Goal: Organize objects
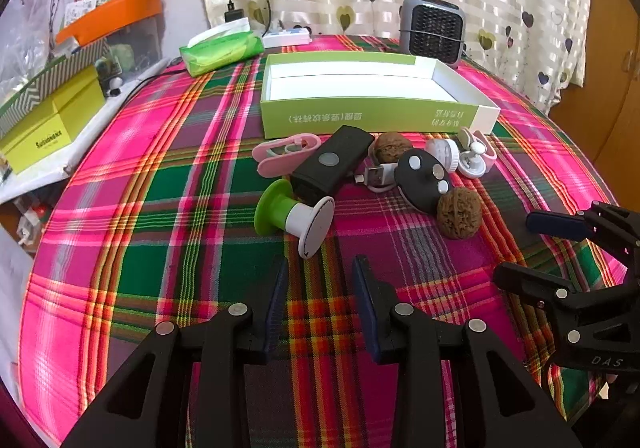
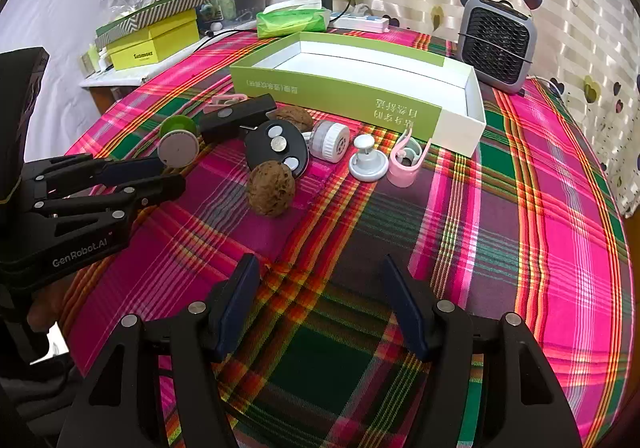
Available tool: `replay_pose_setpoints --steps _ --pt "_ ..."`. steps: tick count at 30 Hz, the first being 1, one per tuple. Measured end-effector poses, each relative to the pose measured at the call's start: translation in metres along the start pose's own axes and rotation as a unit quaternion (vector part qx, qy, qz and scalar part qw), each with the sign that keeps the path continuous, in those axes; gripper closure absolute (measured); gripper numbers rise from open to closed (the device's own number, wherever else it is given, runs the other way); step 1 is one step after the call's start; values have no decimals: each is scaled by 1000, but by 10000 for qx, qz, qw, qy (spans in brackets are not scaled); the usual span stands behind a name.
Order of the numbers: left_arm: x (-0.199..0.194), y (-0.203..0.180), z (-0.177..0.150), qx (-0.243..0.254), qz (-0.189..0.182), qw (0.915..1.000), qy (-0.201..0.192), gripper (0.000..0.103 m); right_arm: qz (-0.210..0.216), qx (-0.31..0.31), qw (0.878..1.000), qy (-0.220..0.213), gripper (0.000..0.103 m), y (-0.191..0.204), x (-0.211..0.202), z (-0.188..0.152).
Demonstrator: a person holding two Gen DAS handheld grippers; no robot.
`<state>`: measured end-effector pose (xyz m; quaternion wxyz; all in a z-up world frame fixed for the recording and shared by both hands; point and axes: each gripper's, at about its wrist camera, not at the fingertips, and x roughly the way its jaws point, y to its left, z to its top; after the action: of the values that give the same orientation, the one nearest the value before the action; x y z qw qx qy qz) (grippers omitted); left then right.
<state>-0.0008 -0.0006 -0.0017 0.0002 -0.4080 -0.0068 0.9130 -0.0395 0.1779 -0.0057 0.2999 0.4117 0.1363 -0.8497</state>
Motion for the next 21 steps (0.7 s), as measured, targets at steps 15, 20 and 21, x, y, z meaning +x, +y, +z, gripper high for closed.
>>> replay_pose_setpoints --steps 15,20,21 --pt "2 0 -1 -5 51 10000 39 72 1 -1 10000 -1 39 1 0 0" --pt "2 1 -1 -3 48 10000 45 72 1 -2 10000 -2 39 0 0 0" --pt "2 1 -1 -6 47 10000 46 72 1 -2 10000 -2 39 1 0 0"
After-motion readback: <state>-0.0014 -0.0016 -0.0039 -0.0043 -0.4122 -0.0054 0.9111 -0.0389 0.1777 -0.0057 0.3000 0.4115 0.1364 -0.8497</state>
